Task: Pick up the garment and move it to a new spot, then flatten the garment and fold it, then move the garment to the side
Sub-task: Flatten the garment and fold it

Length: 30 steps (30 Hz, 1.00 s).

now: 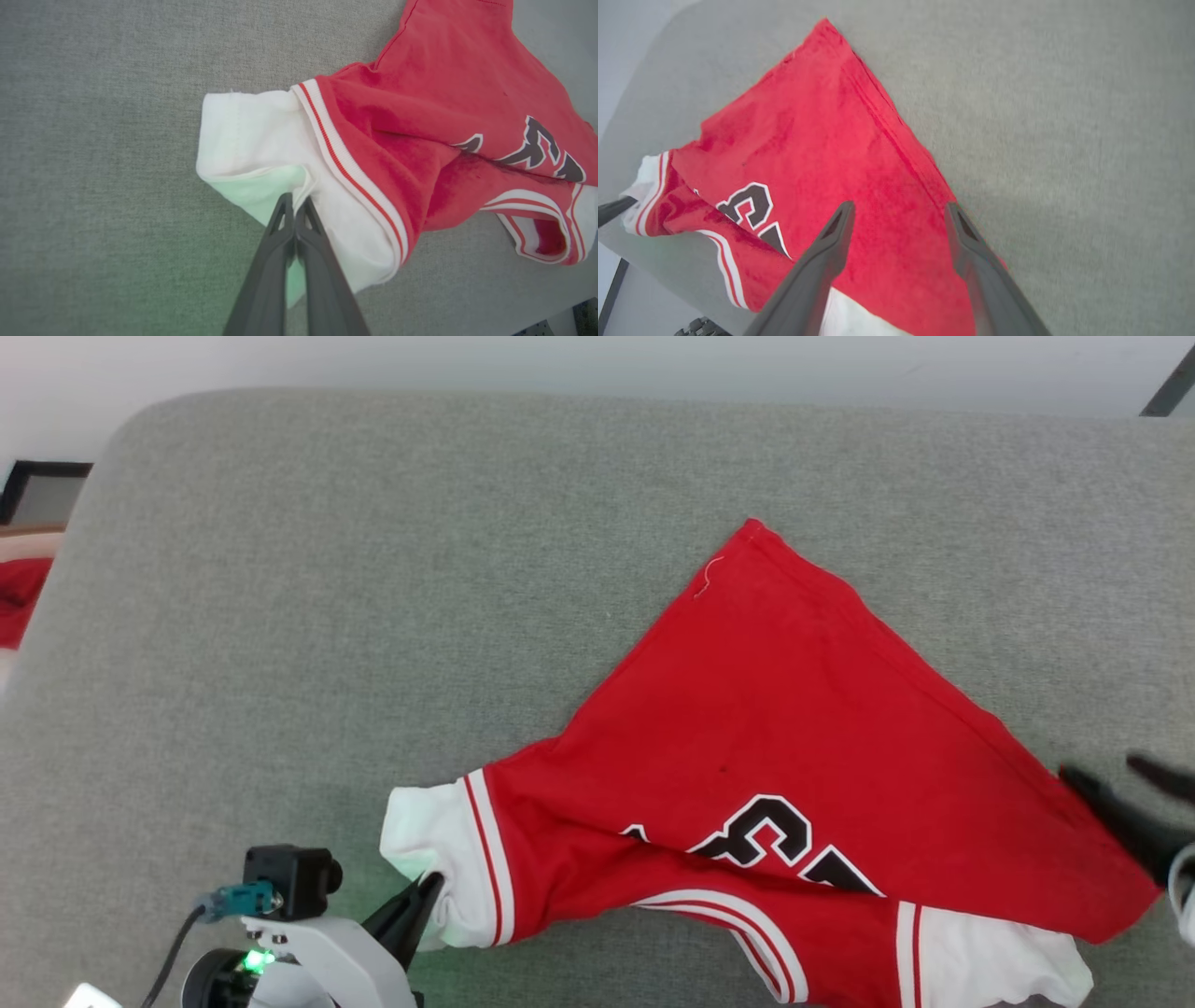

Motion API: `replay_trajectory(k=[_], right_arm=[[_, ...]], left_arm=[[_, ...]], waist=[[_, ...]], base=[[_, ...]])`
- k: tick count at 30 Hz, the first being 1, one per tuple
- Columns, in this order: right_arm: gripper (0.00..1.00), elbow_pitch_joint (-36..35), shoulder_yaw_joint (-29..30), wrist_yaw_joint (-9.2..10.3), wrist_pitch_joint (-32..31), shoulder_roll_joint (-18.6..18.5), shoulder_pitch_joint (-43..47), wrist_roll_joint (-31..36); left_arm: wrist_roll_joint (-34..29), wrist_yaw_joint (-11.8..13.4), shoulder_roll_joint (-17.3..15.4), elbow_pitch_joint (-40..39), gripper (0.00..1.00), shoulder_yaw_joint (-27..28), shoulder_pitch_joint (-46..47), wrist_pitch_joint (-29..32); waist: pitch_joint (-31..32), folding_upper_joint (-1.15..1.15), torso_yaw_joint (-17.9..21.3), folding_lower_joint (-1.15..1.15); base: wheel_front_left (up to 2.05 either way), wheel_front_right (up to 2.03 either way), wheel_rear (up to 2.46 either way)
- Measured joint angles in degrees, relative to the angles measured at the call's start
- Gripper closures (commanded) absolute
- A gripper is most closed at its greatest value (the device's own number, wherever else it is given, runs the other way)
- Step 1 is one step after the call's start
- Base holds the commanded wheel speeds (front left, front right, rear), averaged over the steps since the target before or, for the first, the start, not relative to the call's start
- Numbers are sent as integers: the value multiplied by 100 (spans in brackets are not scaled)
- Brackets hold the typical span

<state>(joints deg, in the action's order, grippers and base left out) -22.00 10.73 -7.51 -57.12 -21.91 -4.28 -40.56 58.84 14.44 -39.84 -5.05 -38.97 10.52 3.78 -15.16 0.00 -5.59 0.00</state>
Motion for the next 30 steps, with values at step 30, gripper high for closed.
replay_trajectory(k=[30], right_arm=[[0, 3689, -3353, 0, 906, -1255, -4513, 223]], left_arm=[[-339, -898, 1189, 954, 100, -673, 1156, -37]], waist=[[-769, 0, -1496, 0]], base=[[0, 0, 0]])
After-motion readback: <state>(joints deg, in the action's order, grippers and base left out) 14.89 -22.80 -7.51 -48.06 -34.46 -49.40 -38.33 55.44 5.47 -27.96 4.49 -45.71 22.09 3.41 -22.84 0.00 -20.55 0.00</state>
